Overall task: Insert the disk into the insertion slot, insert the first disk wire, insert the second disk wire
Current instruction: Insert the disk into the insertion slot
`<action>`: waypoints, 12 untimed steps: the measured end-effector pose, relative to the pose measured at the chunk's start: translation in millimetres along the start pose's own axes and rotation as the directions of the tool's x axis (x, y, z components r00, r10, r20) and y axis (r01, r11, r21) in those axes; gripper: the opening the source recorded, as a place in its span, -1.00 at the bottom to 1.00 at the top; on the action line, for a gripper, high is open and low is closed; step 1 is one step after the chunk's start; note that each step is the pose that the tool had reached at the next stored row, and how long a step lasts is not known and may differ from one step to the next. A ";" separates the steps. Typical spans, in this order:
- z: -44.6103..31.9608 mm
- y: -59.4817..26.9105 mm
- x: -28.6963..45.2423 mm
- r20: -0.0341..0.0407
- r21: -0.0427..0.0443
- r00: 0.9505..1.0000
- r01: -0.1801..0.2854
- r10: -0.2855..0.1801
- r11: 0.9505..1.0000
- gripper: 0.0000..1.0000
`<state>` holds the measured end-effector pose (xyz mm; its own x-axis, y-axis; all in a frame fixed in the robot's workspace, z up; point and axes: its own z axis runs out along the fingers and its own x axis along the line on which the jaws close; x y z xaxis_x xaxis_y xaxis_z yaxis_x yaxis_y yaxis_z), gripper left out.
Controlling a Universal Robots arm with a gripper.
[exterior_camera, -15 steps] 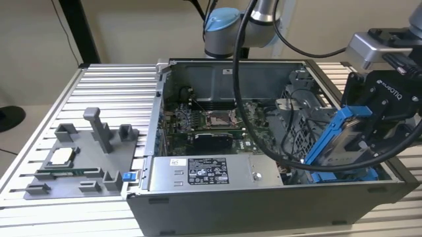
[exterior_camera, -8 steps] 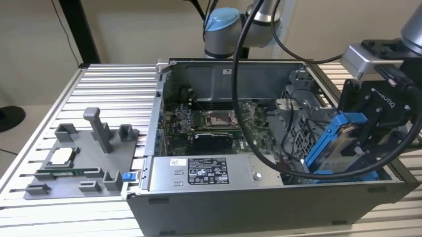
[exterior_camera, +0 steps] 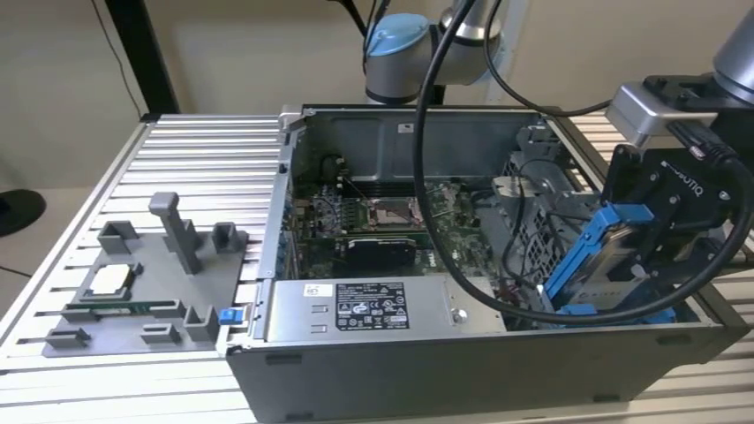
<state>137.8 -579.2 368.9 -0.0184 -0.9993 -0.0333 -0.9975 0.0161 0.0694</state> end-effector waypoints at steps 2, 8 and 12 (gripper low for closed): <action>0.0 0.0 0.0 0.000 0.000 1.000 0.000 0.000 1.000 -1.00; 0.2 0.0 0.0 0.000 0.000 1.000 0.000 0.000 1.000 -1.00; 0.2 0.0 0.0 0.000 0.000 1.000 0.000 0.000 1.000 1.00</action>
<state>137.8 -579.2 368.7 -0.0184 -0.9993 -0.0333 -0.9975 0.0161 0.0694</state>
